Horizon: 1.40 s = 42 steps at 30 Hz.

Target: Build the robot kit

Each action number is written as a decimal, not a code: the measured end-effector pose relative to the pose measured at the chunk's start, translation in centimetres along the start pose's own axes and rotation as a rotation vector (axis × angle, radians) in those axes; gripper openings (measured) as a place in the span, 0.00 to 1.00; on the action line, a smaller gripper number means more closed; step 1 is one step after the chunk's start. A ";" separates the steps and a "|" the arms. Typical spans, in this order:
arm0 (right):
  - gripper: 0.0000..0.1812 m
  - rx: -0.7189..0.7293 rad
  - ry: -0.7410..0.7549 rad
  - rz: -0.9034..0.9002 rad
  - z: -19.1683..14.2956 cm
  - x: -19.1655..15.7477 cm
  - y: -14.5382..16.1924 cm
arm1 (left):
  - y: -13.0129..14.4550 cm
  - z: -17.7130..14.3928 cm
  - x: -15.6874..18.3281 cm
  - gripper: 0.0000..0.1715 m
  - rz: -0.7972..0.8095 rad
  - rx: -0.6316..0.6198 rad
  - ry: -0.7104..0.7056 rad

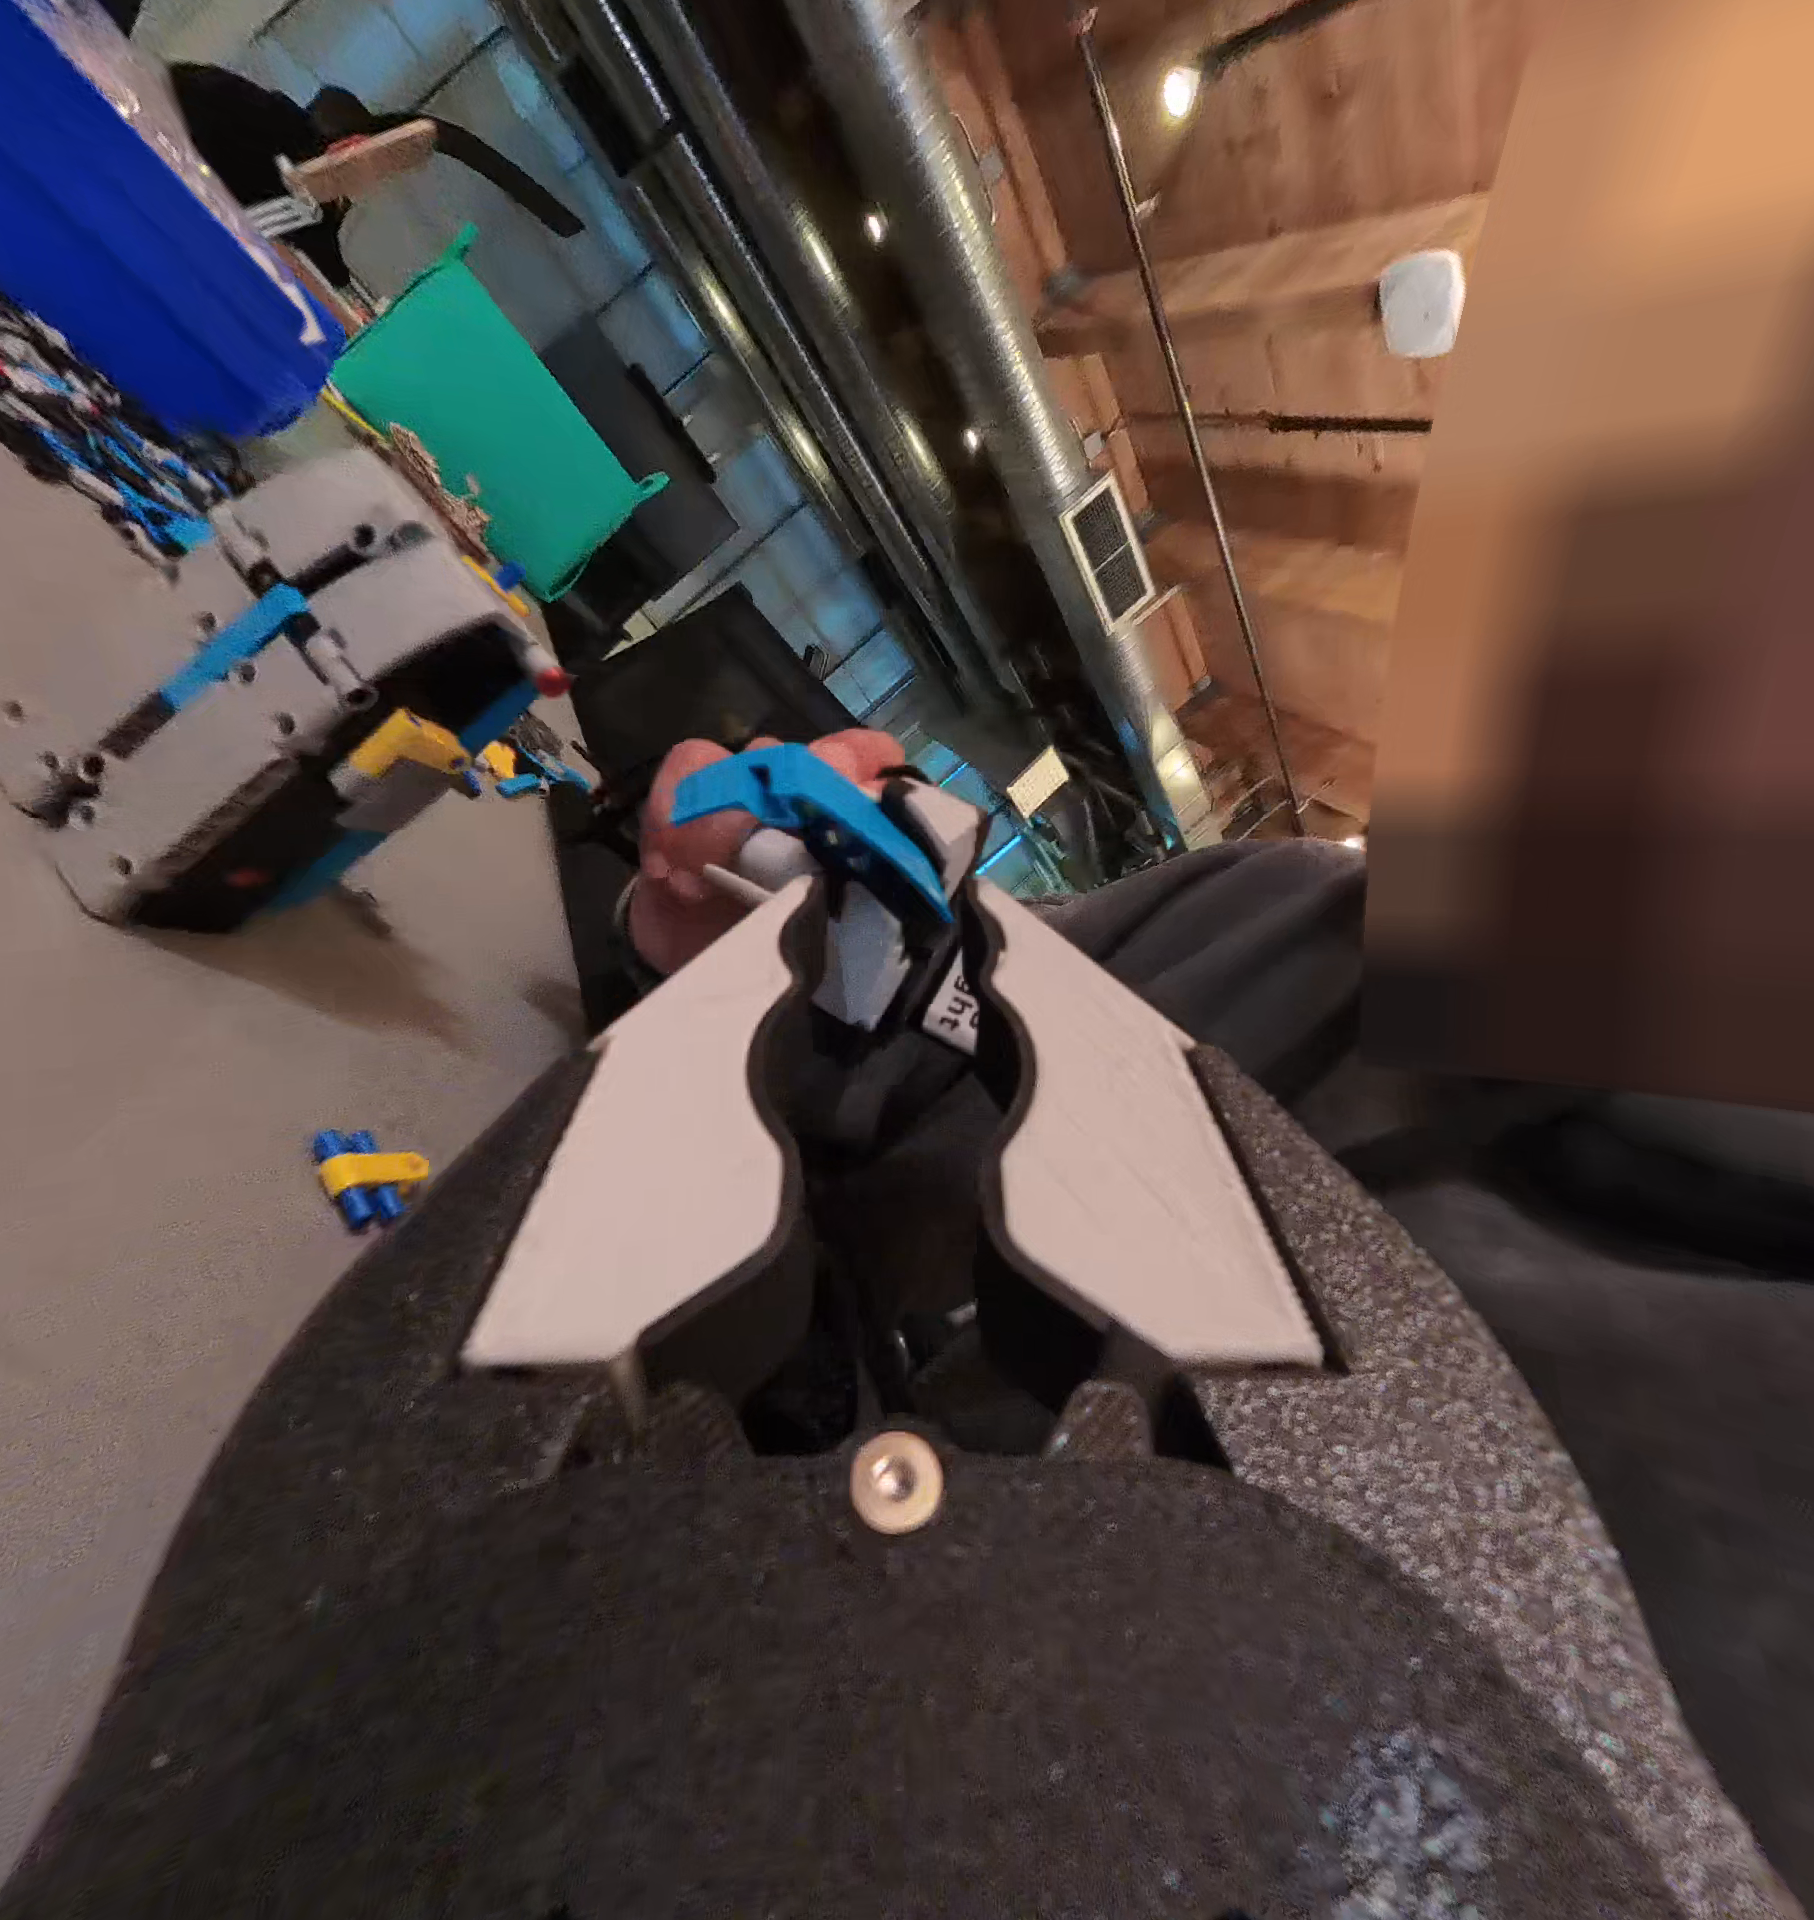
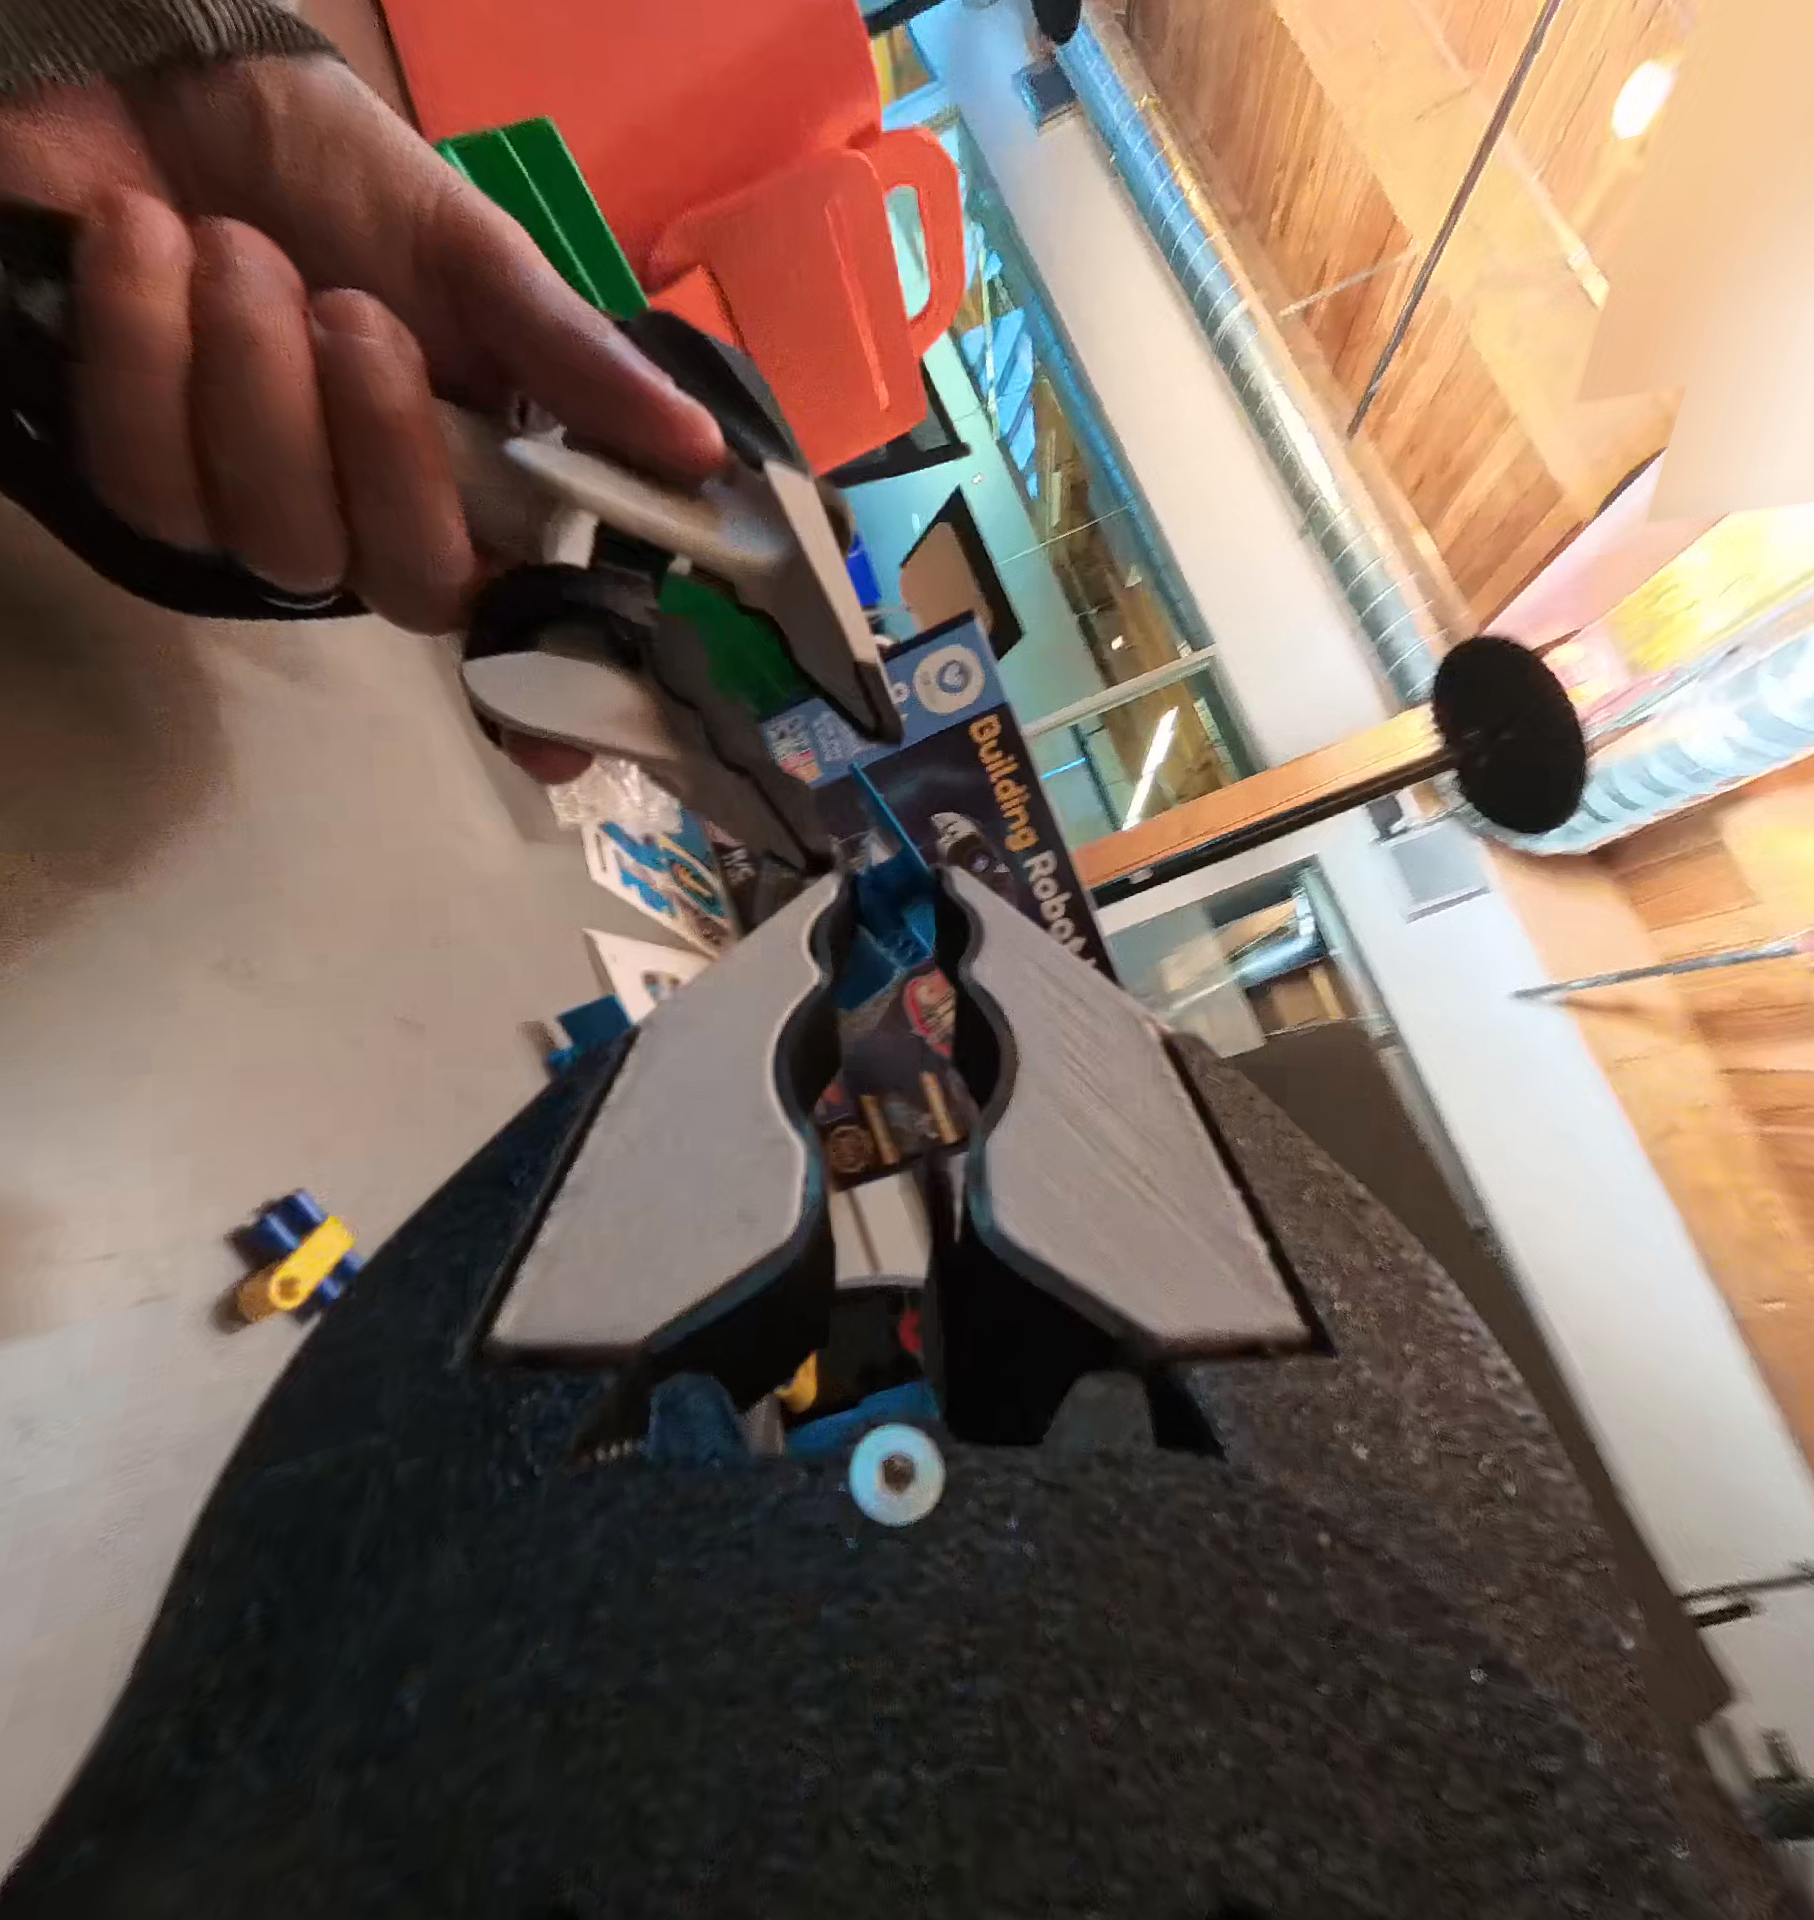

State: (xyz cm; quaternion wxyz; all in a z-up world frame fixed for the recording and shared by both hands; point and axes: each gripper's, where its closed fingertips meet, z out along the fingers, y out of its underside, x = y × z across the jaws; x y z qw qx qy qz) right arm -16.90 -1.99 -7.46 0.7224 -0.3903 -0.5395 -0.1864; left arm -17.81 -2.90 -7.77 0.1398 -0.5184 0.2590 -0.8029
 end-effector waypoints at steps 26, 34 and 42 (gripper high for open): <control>0.20 -0.273 -0.241 0.616 0.8 -3.6 6.0 | -2.2 -3.8 -6.1 0.00 0.704 -0.098 -0.655; 0.21 -0.224 -0.455 0.869 0.3 -5.8 4.9 | -3.8 -5.7 -7.2 0.00 0.673 -0.061 -0.736; 0.21 -0.280 -0.643 1.064 -0.1 -8.3 5.4 | -5.1 -8.3 -9.8 0.00 0.464 -0.006 -0.828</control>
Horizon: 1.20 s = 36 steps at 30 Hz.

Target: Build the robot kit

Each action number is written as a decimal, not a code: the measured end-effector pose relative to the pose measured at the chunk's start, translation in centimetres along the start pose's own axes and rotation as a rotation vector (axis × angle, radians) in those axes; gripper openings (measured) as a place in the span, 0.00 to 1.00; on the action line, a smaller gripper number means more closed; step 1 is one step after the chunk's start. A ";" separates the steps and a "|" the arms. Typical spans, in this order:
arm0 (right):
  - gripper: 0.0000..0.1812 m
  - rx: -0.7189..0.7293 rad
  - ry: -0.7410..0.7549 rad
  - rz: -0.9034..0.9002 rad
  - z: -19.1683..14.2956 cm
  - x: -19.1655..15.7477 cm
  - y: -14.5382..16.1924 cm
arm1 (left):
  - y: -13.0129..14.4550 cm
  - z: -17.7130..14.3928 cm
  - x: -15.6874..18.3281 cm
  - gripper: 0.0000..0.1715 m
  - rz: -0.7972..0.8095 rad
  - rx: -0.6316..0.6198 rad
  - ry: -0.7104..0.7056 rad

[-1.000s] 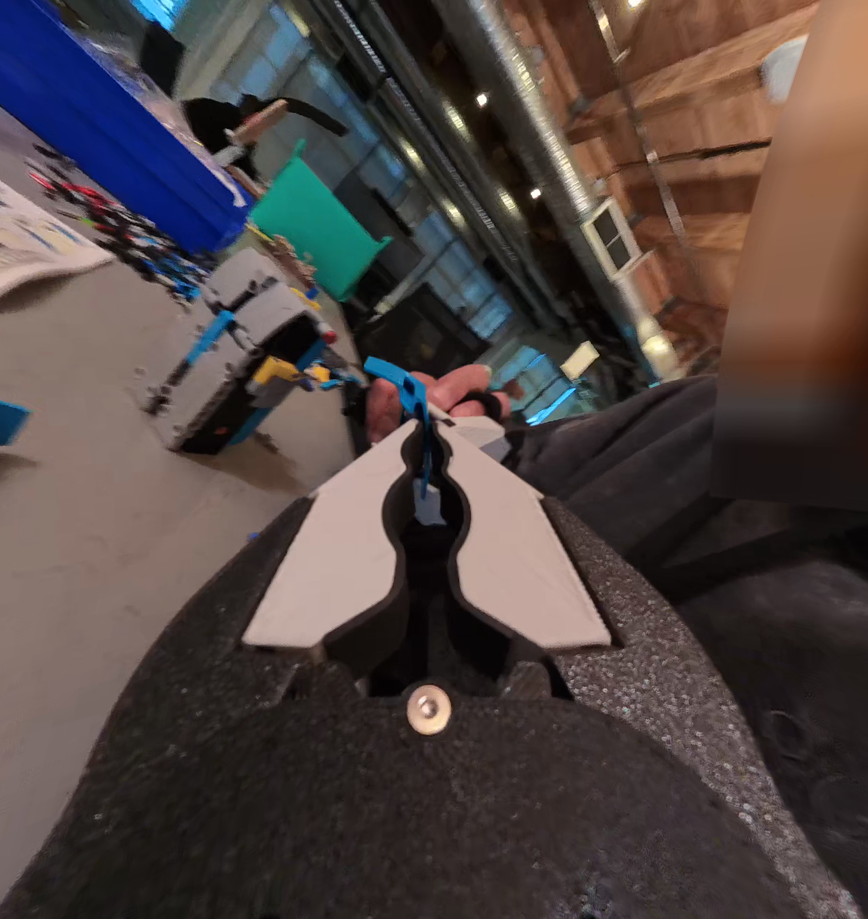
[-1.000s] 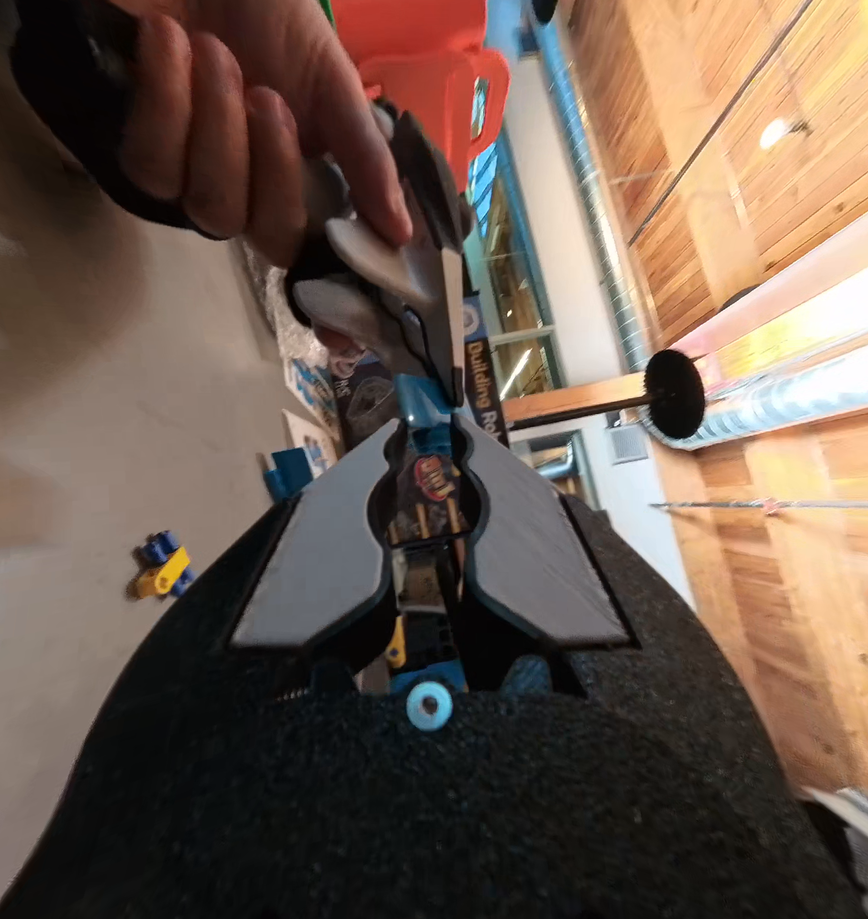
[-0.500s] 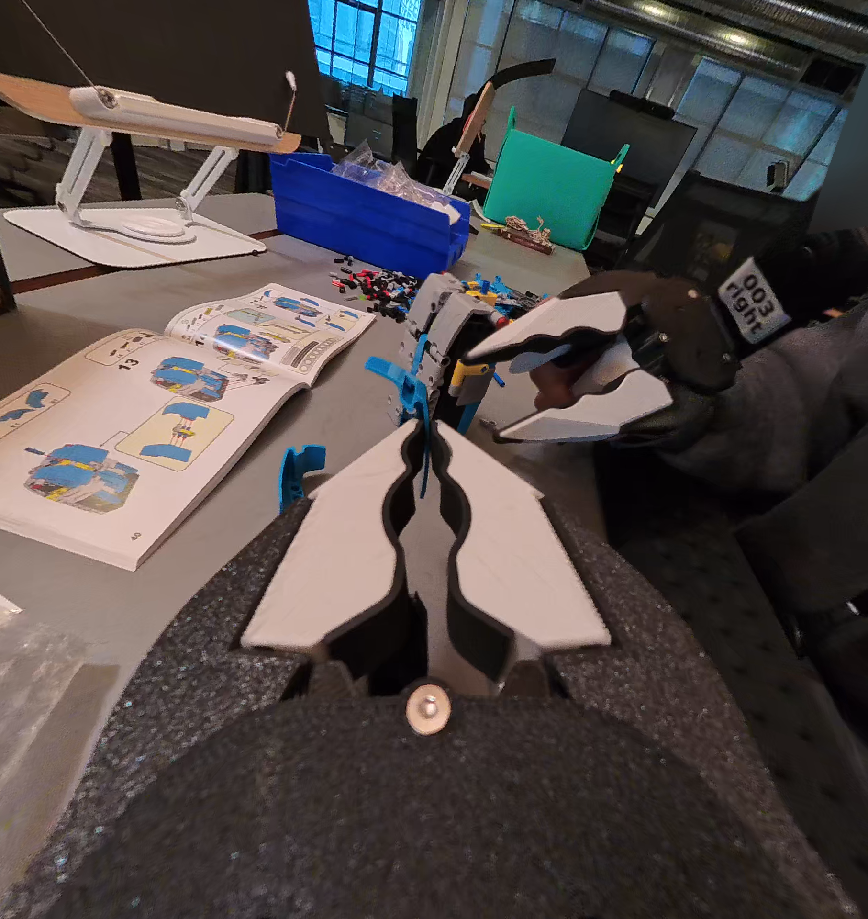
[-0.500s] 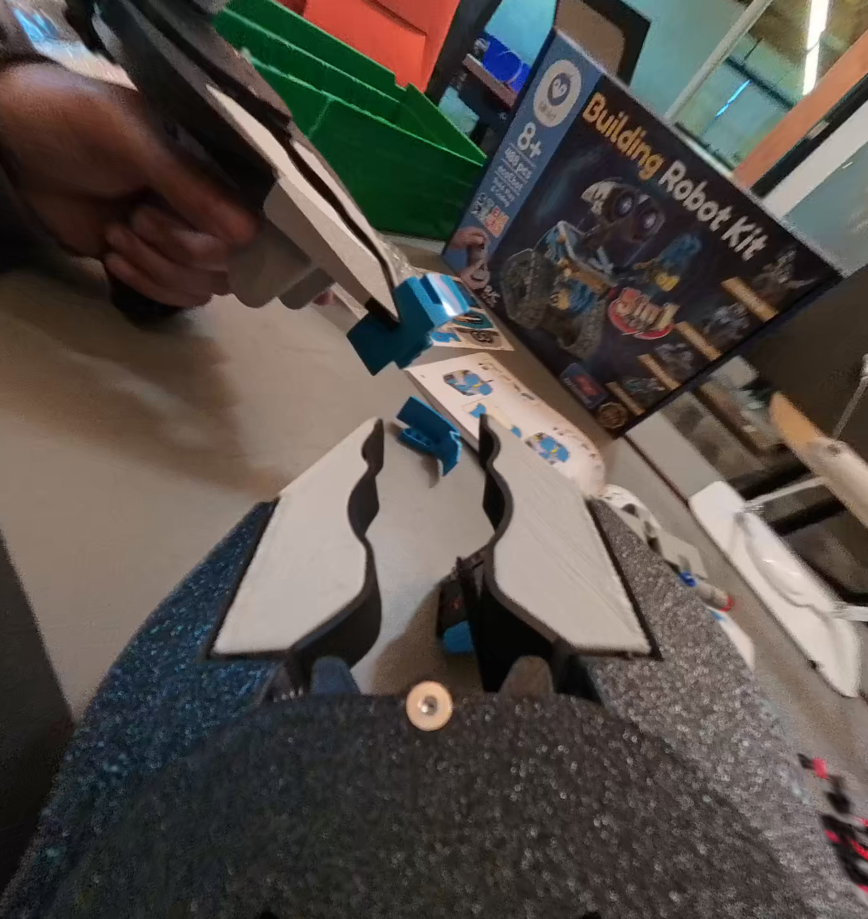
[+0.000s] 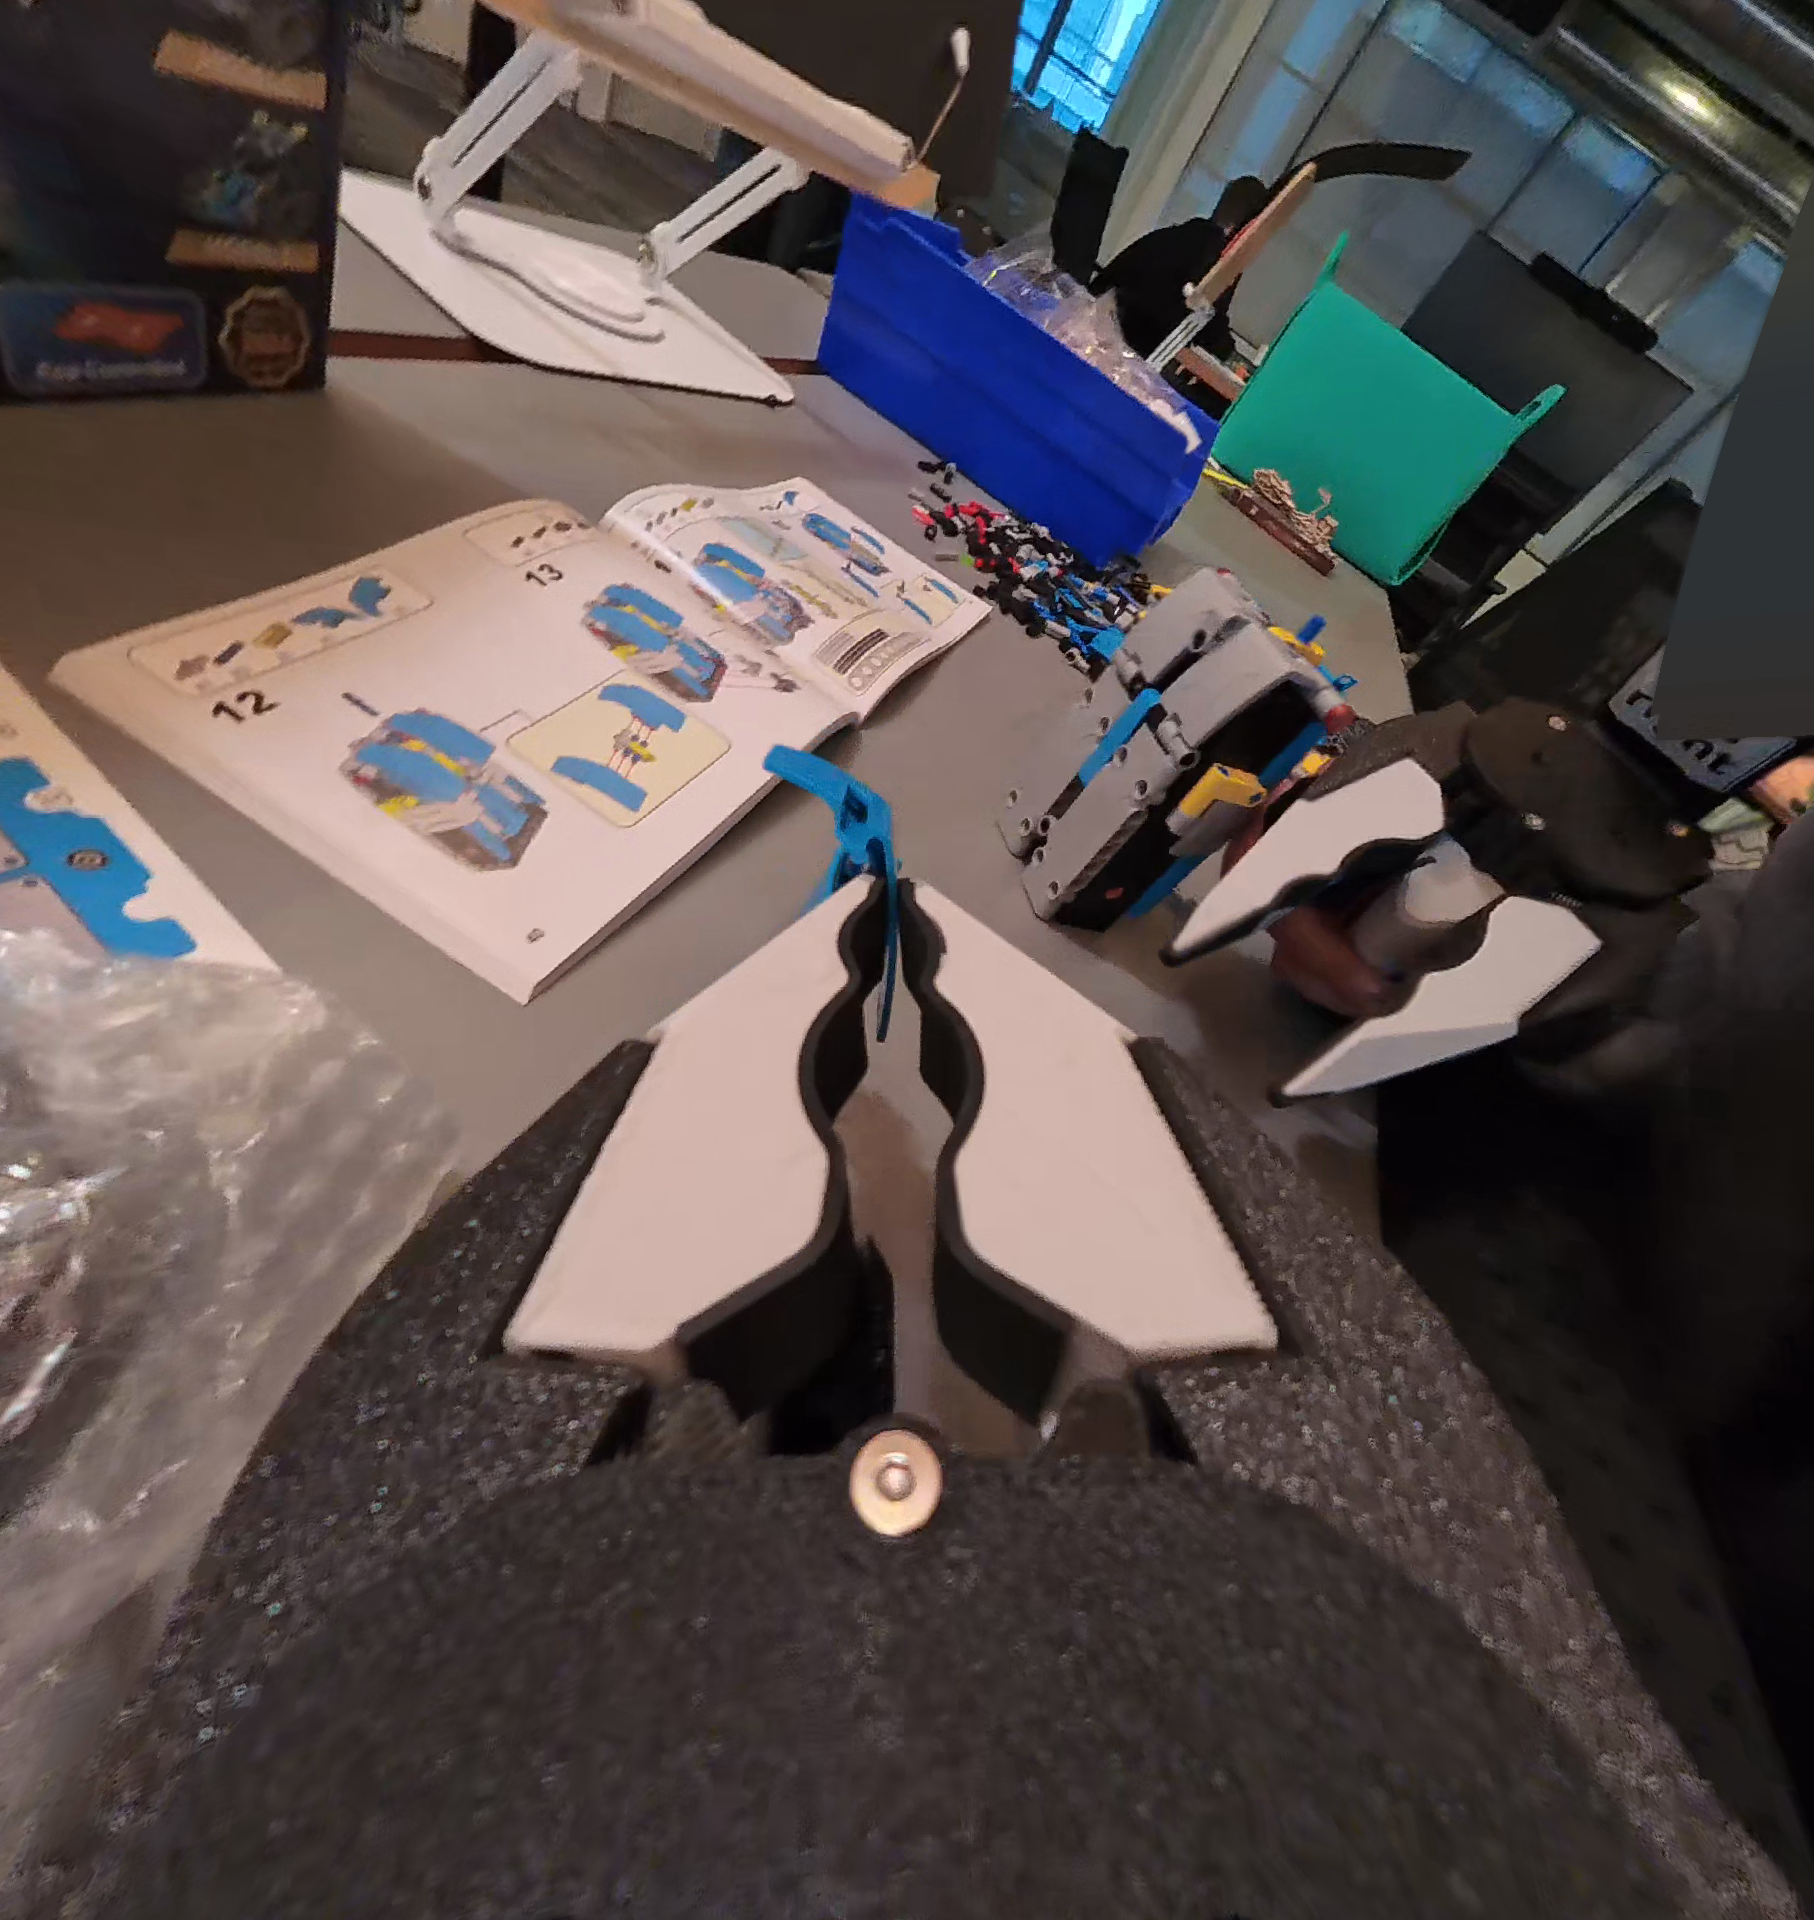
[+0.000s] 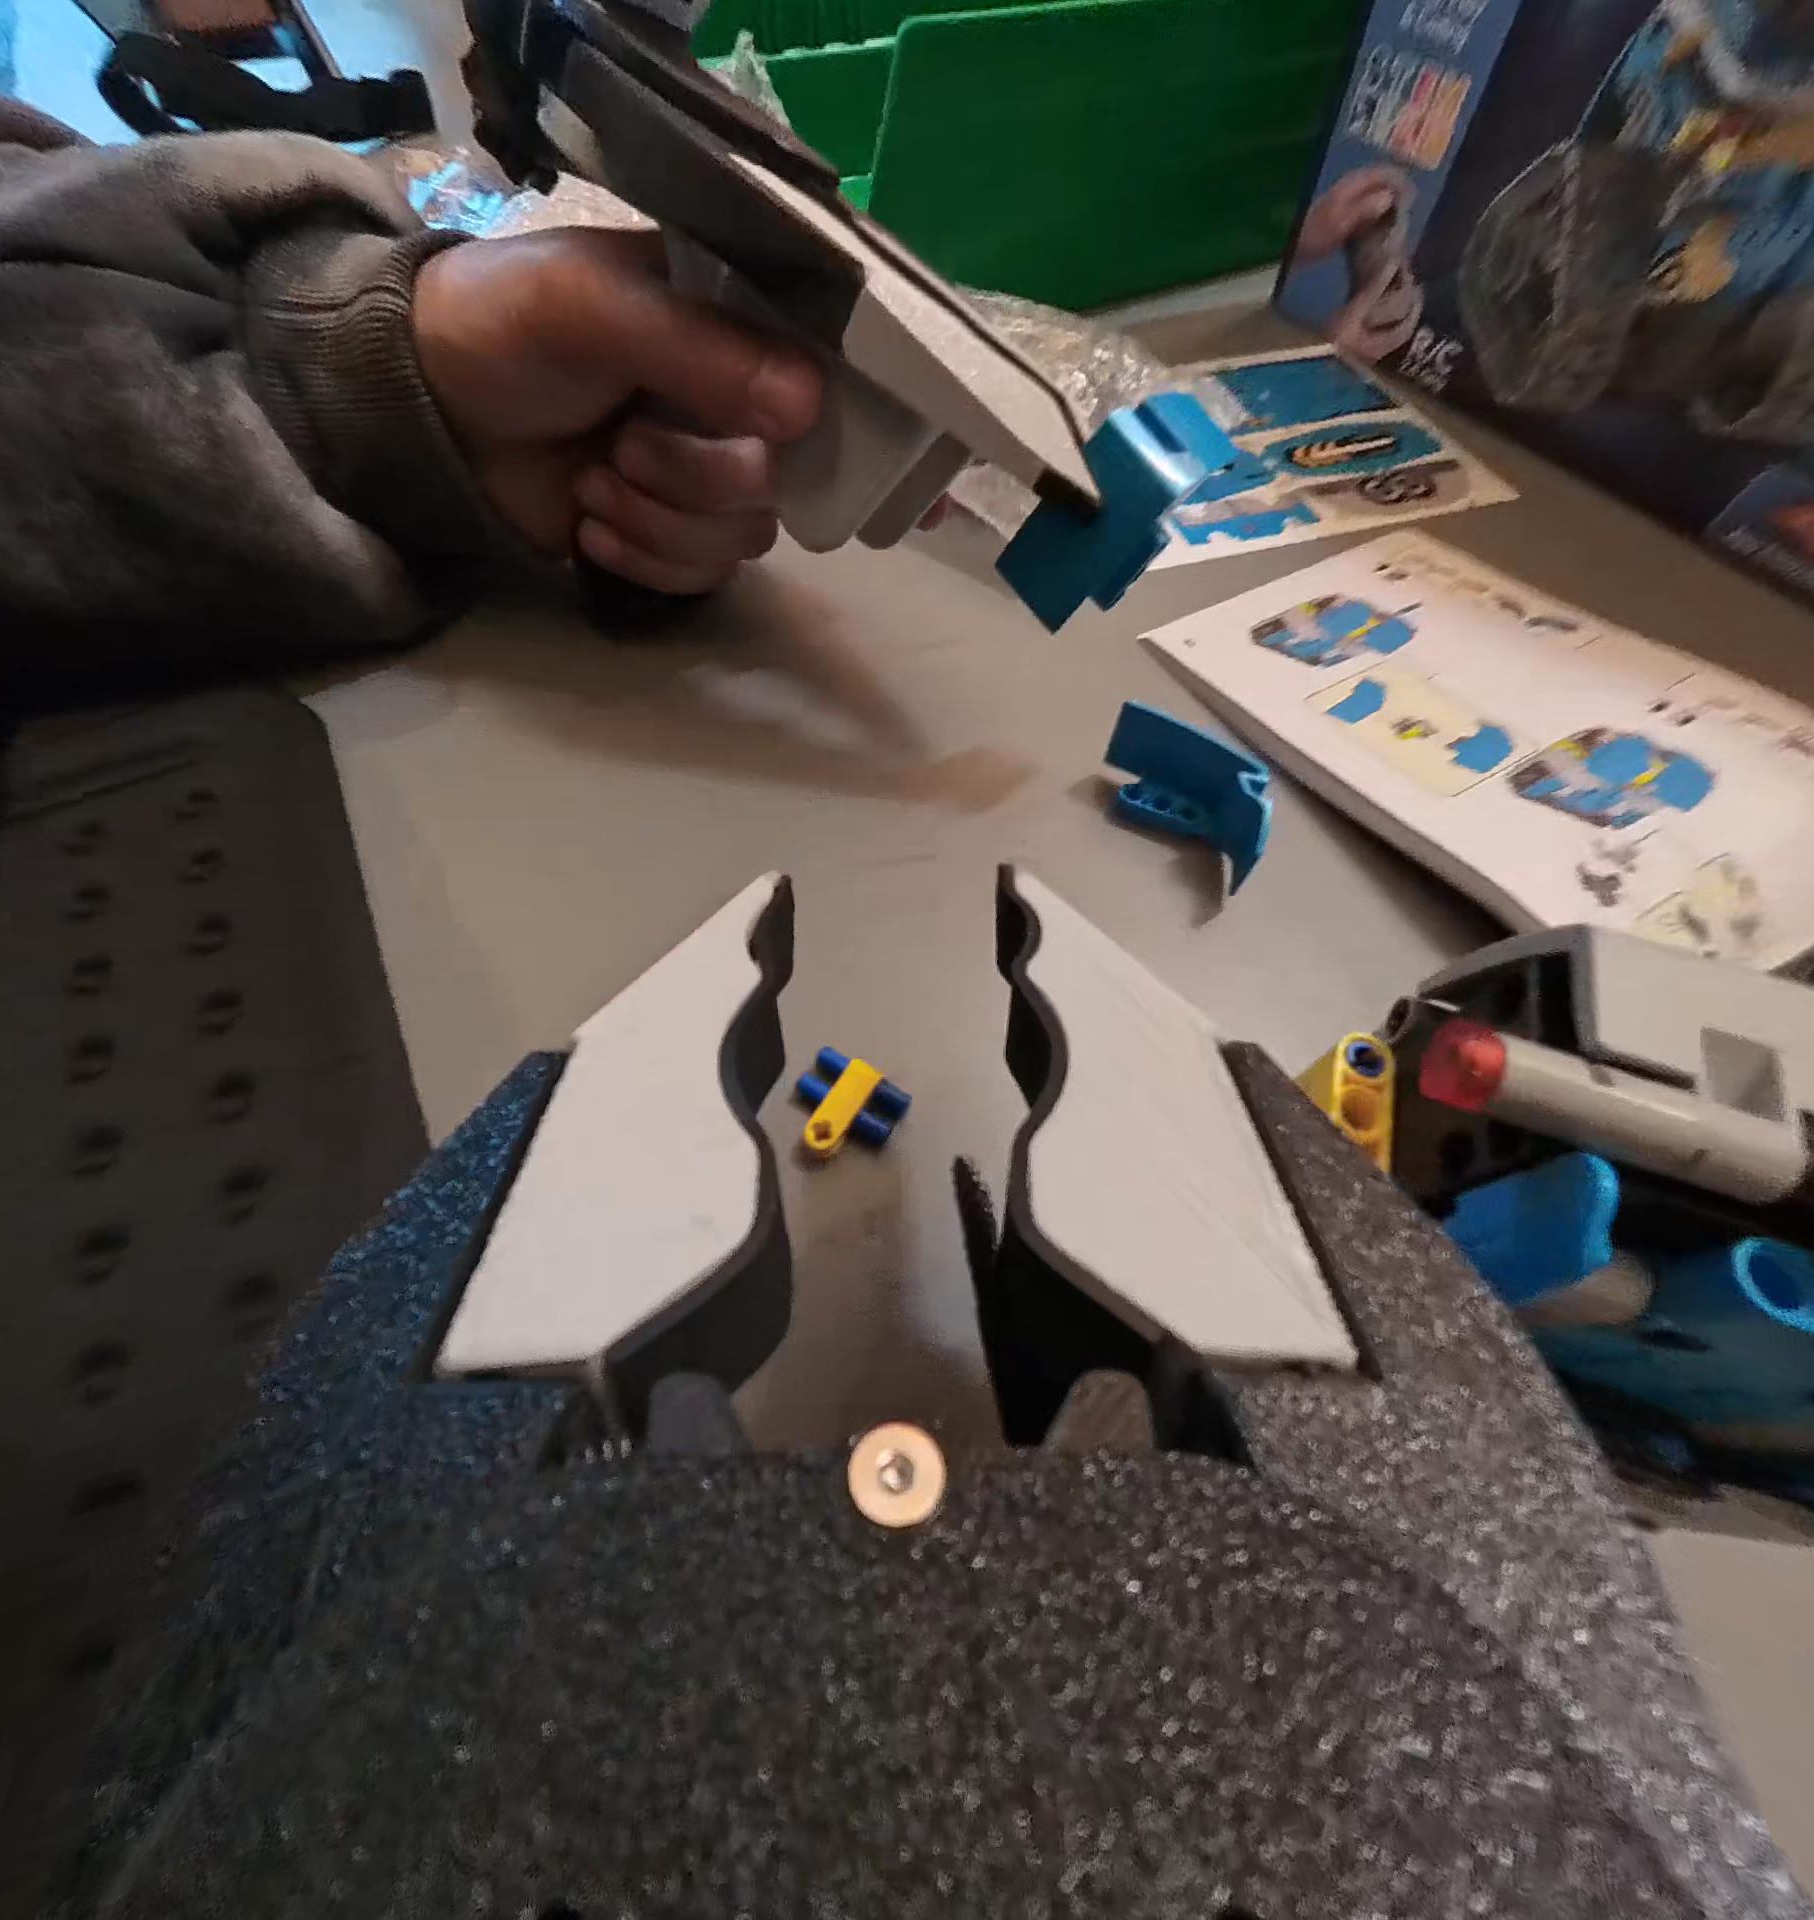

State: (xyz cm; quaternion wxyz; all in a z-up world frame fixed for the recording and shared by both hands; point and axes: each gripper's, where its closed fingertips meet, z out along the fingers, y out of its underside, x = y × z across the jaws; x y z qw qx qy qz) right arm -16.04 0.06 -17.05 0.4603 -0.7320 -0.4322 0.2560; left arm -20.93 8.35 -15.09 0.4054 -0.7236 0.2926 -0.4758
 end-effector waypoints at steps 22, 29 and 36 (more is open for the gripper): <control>0.20 -0.039 -0.034 0.023 0.2 -0.5 0.9 | 5.9 0.2 1.1 0.00 -0.292 -0.340 0.071; 0.20 -0.072 -0.016 -0.015 0.6 -0.6 1.4 | 5.2 -0.2 2.9 0.00 -0.213 -0.304 0.183; 0.16 -0.035 -0.074 0.028 0.3 -1.1 0.8 | 1.2 -1.9 6.7 0.00 -0.205 -0.083 0.480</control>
